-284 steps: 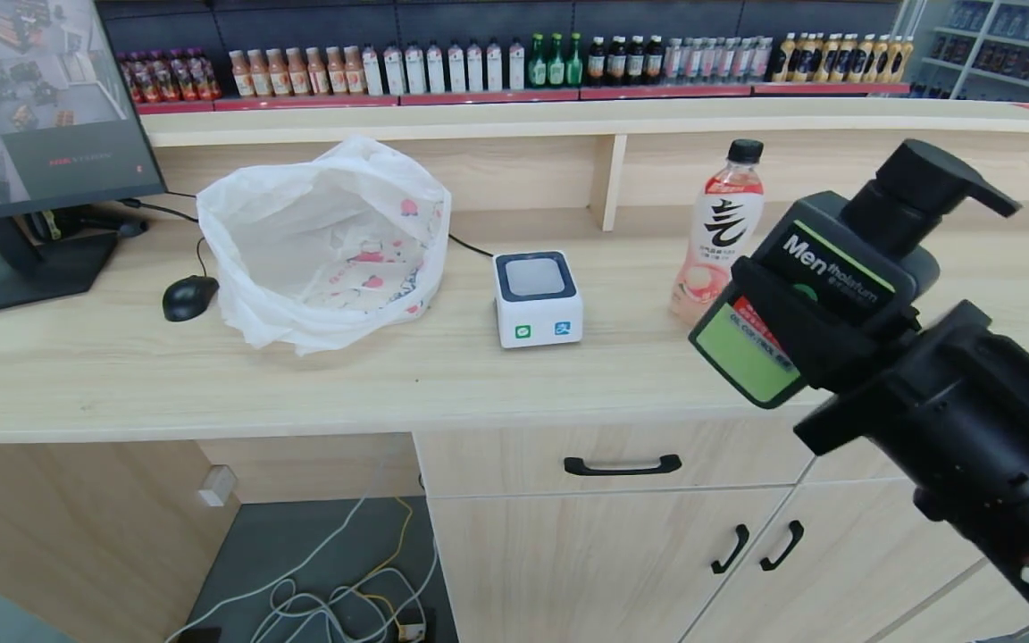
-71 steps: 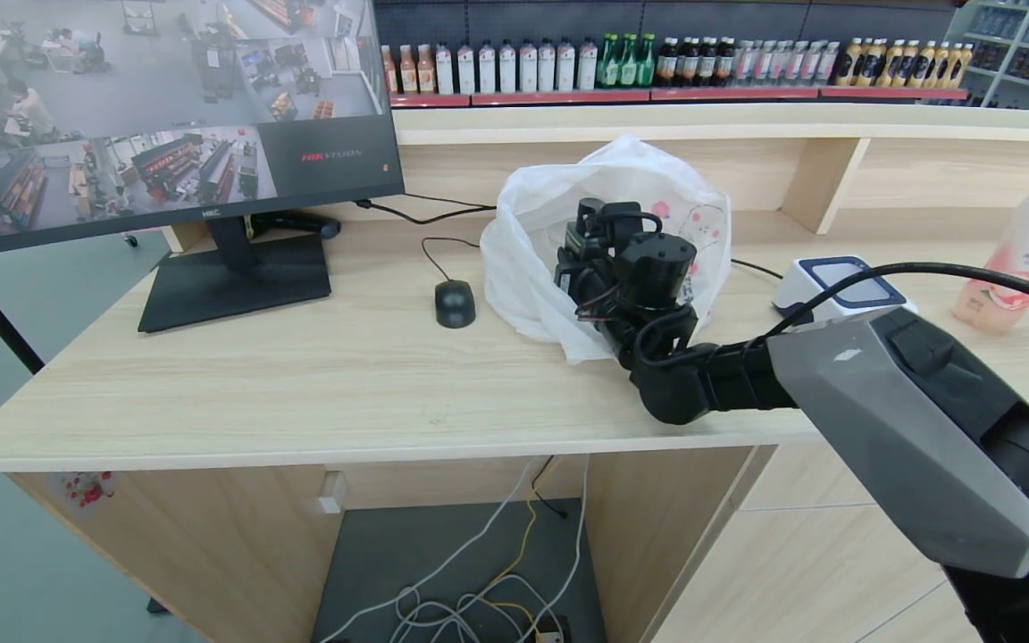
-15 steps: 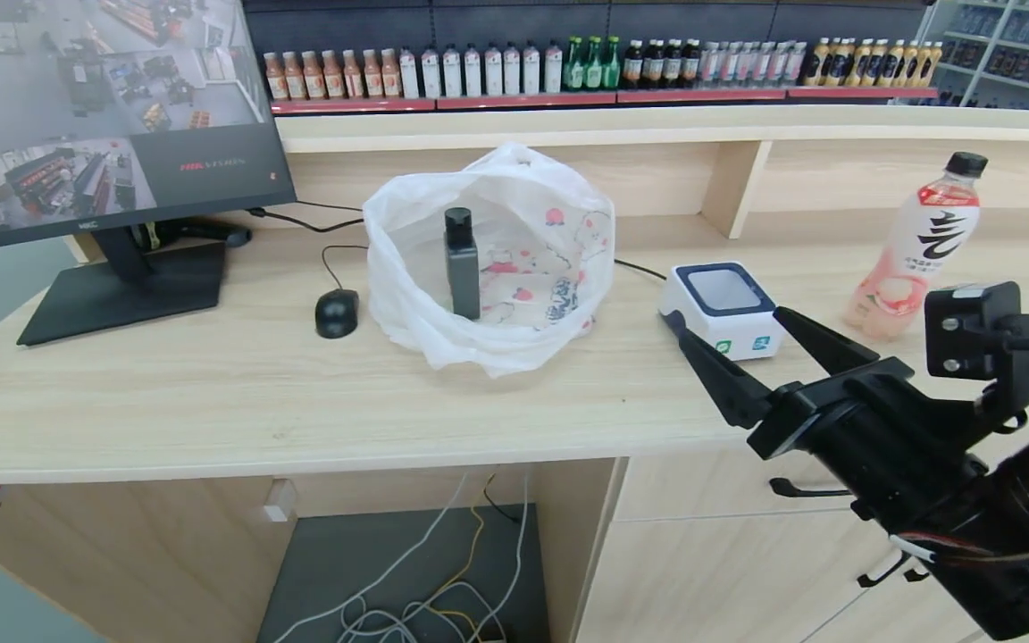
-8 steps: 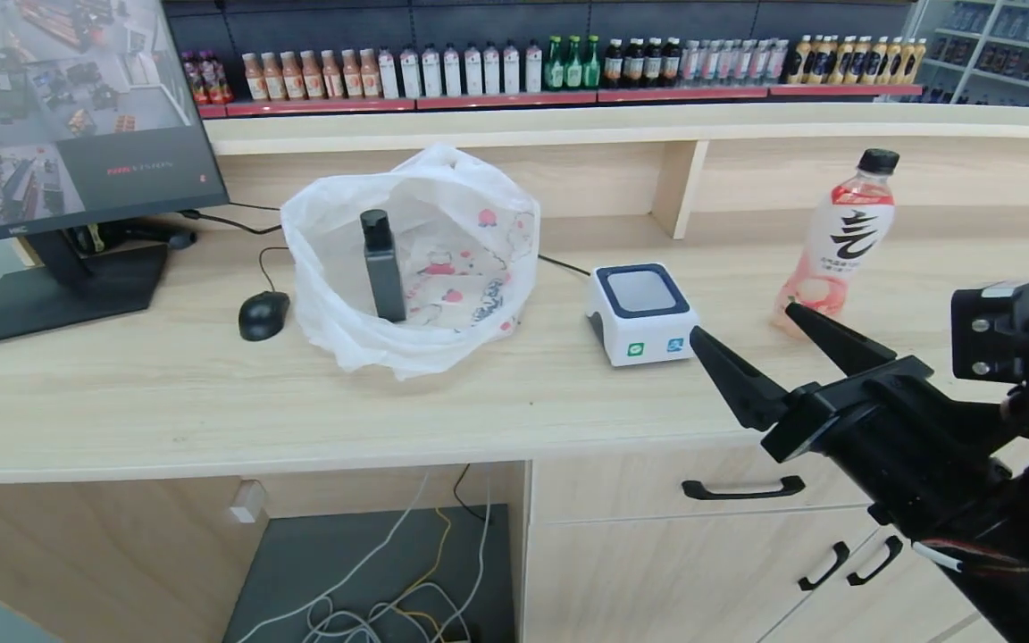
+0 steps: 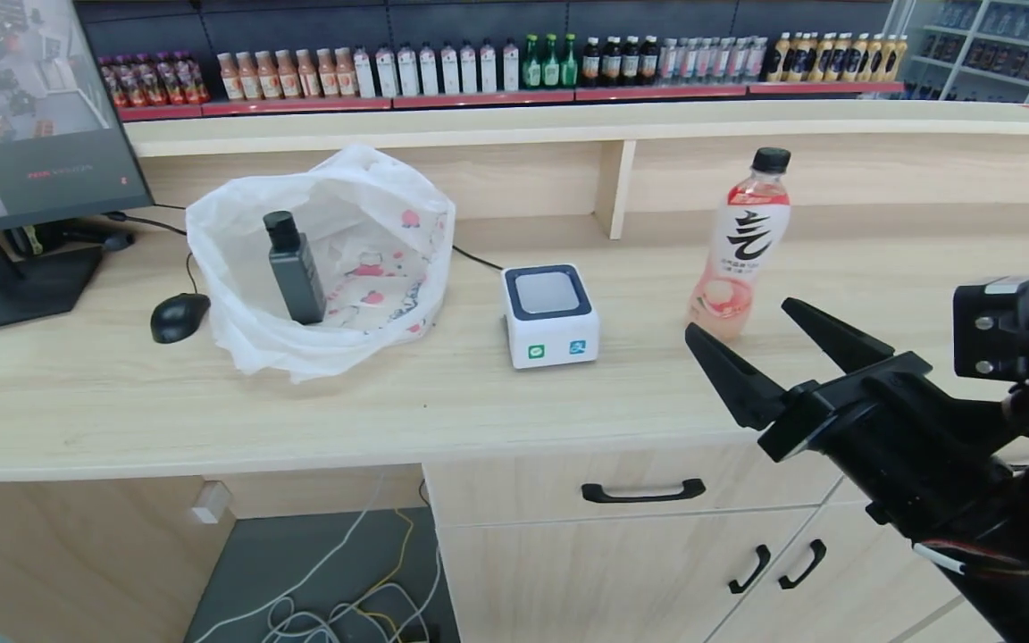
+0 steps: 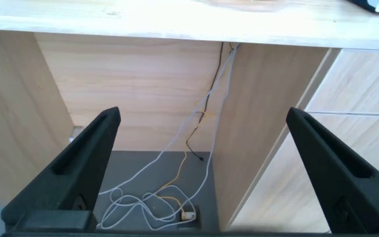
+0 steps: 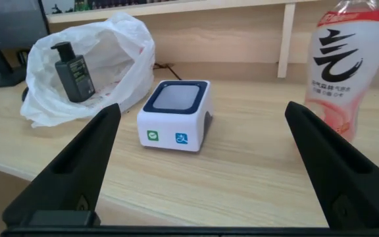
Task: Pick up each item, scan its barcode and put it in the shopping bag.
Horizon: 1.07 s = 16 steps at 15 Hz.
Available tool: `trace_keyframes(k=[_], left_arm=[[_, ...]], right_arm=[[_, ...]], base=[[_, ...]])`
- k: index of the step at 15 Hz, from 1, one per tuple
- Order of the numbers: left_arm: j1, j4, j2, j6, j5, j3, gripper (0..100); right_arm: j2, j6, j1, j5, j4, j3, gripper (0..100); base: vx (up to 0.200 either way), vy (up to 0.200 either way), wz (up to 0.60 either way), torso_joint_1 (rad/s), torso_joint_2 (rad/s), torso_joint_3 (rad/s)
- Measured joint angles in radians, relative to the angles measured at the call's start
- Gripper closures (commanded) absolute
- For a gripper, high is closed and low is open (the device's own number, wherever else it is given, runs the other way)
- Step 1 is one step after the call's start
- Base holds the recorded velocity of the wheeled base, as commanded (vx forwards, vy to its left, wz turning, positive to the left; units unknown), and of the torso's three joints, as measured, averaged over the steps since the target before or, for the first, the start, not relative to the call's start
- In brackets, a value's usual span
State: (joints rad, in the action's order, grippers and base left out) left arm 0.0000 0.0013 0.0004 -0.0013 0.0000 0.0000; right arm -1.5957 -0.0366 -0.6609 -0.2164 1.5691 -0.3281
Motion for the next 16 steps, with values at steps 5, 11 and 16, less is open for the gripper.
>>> trace_keyframes(k=[5, 11, 16], left_arm=[[0.0, -0.001, 0.0, 0.004, 0.0, 0.0, 0], [-0.002, -0.001, 0.0, 0.004, 0.0, 0.0, 0], [0.0, -0.001, 0.0, 0.004, 0.0, 0.0, 0]], right_arm=[[-0.011, -0.021, 0.002, -0.004, 0.003, -0.01, 0], [-0.033, -0.046, 0.025, -0.067, -0.146, -0.109, 0], [-0.045, -0.069, 0.127, -0.068, -0.4, -0.269, 0]], base=[[0.0, -0.04, 0.0, 0.0, 0.0, 0.001], [0.0, 0.0, 0.0, 0.0, 0.0, 0.0], [0.0, 0.0, 0.0, 0.0, 0.0, 0.0]])
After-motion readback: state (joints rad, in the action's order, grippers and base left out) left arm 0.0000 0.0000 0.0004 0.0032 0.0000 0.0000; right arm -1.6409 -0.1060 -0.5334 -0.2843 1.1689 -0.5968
